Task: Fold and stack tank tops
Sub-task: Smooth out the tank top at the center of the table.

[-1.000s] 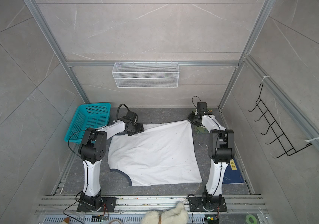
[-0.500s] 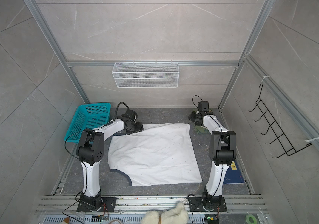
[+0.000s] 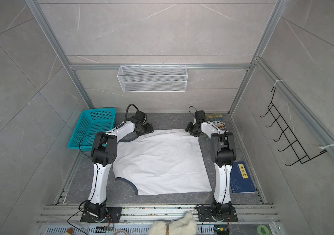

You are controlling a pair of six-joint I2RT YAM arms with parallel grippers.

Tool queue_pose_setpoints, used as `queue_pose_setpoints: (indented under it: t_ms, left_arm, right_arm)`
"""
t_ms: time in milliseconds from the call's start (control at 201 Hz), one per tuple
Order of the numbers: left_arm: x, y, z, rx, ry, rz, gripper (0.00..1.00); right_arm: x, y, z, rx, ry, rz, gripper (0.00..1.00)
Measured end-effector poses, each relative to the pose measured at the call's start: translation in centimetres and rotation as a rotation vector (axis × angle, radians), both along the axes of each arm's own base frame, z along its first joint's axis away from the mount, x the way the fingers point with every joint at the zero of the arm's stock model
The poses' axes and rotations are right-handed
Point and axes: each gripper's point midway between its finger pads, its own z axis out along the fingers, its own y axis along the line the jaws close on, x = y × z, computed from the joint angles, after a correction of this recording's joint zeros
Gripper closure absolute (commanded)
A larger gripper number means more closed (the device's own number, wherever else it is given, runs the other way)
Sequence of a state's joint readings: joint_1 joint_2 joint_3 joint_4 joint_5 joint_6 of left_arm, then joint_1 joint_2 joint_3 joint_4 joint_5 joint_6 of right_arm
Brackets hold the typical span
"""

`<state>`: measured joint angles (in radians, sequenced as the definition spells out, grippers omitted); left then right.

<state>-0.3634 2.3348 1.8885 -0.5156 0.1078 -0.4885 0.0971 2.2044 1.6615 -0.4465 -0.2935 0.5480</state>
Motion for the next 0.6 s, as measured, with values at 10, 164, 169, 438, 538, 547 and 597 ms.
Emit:
queue_pose_setpoints:
  t_ms: [10,164,169,438,538,547,597]
  left_arm:
    - [0.0,0.0,0.0,-0.001,-0.001,0.0,0.17]
    - [0.7,0.6,-0.1,-0.007,-0.011,0.015,0.17]
    - [0.7,0.6,-0.1,-0.007,-0.011,0.016,0.16]
    - [1.9,2.1,-0.1,-0.018,-0.044,0.045,0.17]
    - [2.1,2.2,0.0,-0.023,-0.044,0.048,0.17]
    - [2.2,2.2,0.1,-0.024,-0.045,0.048,0.17]
    - [2.5,2.2,0.1,-0.025,-0.046,0.049,0.16]
  right_arm:
    - [-0.1,-0.1,-0.1,-0.002,0.006,-0.006,0.47]
    - [-0.4,-1.8,-1.3,-0.006,0.045,-0.065,0.47]
    - [-0.4,-1.8,-1.3,-0.004,0.044,-0.066,0.47]
    - [0.2,-2.2,-1.1,0.021,0.038,-0.08,0.47]
    - [1.8,-2.1,-0.9,0.022,0.022,-0.073,0.47]
    - [2.0,-2.1,-0.9,0.021,0.02,-0.072,0.47]
    - [3.1,-2.1,-0.9,0.02,0.006,-0.068,0.47]
